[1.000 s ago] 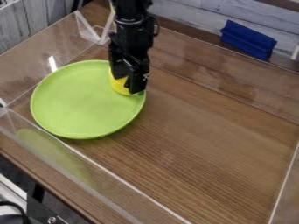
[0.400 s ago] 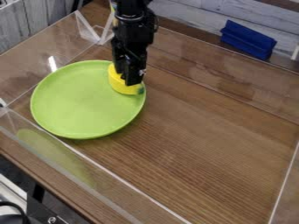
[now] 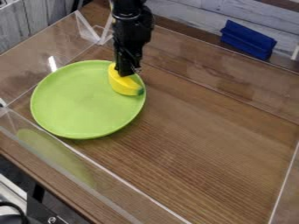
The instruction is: Put the banana in the green plate
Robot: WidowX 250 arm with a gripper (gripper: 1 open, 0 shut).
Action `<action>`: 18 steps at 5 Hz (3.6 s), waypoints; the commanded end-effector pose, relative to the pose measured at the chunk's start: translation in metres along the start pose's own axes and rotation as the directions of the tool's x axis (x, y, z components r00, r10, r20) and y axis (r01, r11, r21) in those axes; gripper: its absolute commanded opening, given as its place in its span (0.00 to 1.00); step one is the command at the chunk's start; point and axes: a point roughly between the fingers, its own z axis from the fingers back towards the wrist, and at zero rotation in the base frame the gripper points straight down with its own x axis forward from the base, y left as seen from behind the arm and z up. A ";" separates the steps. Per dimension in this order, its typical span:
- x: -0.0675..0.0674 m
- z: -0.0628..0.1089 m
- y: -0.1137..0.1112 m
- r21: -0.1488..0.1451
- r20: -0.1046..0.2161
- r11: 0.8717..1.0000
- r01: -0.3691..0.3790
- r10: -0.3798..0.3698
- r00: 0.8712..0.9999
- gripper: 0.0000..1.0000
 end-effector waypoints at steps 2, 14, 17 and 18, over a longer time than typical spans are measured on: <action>-0.020 -0.010 -0.008 -0.029 -0.031 0.995 0.091 -0.092 0.995 0.00; -0.041 0.068 -0.031 -0.044 -0.090 0.960 -0.277 0.272 0.958 0.00; -0.042 0.063 -0.017 -0.047 -0.105 0.972 -0.230 0.224 0.969 0.00; -0.042 0.058 -0.016 -0.048 -0.106 0.986 -0.160 0.154 0.982 1.00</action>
